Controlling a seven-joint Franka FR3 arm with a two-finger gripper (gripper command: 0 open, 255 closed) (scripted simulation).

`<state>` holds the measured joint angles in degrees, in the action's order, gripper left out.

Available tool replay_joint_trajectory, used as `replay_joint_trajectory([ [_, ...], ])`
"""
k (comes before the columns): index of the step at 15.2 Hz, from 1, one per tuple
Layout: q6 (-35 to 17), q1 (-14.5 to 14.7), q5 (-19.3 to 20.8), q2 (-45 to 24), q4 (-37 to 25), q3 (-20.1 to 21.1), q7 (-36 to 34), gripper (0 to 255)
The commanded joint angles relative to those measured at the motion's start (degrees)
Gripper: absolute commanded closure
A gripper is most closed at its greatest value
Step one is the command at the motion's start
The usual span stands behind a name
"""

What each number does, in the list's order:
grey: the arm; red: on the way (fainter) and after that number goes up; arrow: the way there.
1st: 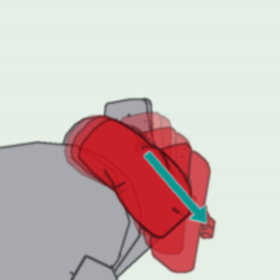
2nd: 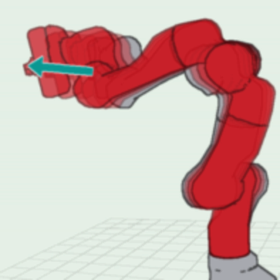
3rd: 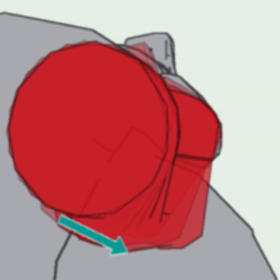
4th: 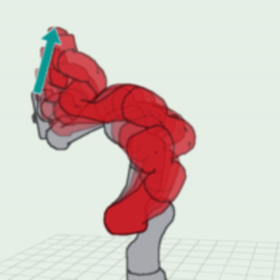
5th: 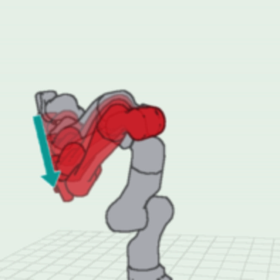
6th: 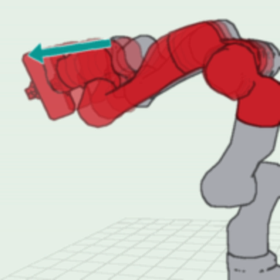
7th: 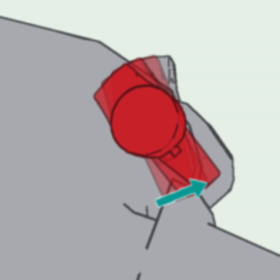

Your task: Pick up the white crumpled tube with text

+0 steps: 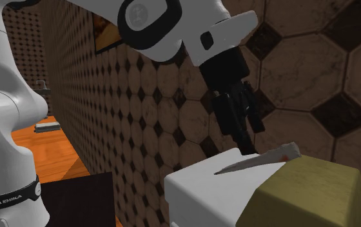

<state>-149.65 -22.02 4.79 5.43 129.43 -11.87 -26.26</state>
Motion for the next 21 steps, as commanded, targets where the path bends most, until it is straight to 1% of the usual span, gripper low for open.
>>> replay_joint_trajectory([
  [1, -1.3, -0.2, 0.1, -0.9, -0.3, -0.2, -0.5, 0],
  [7, -6.4, -0.3, -0.5, -3.7, 2.2, -0.4, -0.3, 0],
  [9, -6.4, -0.3, -0.5, -3.7, 2.2, -0.4, -0.3, 0],
  [10, -6.4, -0.3, -0.5, -3.7, 2.2, -0.4, -0.3, 255],
  [19, -6.4, -0.3, -0.5, -3.7, 2.2, -0.4, -0.3, 255],
  [21, -4.8, -0.2, -0.3, -2.8, 1.5, -0.3, -0.4, 255],
])
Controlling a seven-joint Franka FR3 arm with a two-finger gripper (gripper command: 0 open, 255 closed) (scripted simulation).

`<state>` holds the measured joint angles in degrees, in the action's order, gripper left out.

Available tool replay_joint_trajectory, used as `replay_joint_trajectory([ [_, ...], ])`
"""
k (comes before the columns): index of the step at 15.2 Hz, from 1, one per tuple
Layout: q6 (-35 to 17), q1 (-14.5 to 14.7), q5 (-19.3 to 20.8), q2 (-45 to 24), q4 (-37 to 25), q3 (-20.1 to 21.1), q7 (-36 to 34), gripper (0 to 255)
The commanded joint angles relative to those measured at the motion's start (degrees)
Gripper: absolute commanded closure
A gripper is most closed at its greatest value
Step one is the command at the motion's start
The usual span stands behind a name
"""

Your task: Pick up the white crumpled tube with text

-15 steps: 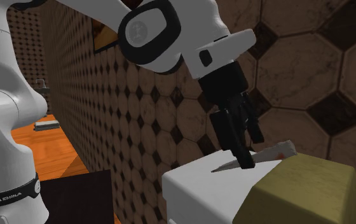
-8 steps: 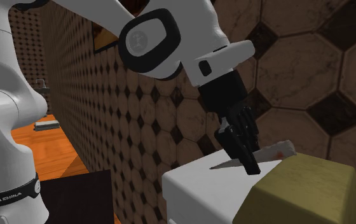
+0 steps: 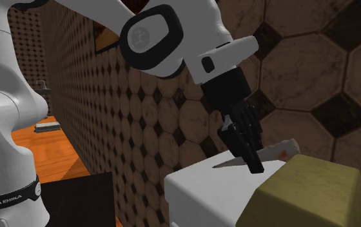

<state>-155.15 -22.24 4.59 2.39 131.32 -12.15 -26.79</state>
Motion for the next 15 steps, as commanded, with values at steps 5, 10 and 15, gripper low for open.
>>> replay_joint_trajectory([
  [5, 4.6, 0.0, 0.3, 2.3, -2.4, 0.1, 0.0, 255],
  [10, 8.5, 0.0, 0.5, 3.9, -4.6, 0.2, 0.0, 255],
  [15, 10.9, 0.1, 0.6, 4.8, -6.1, 0.3, 0.0, 255],
])
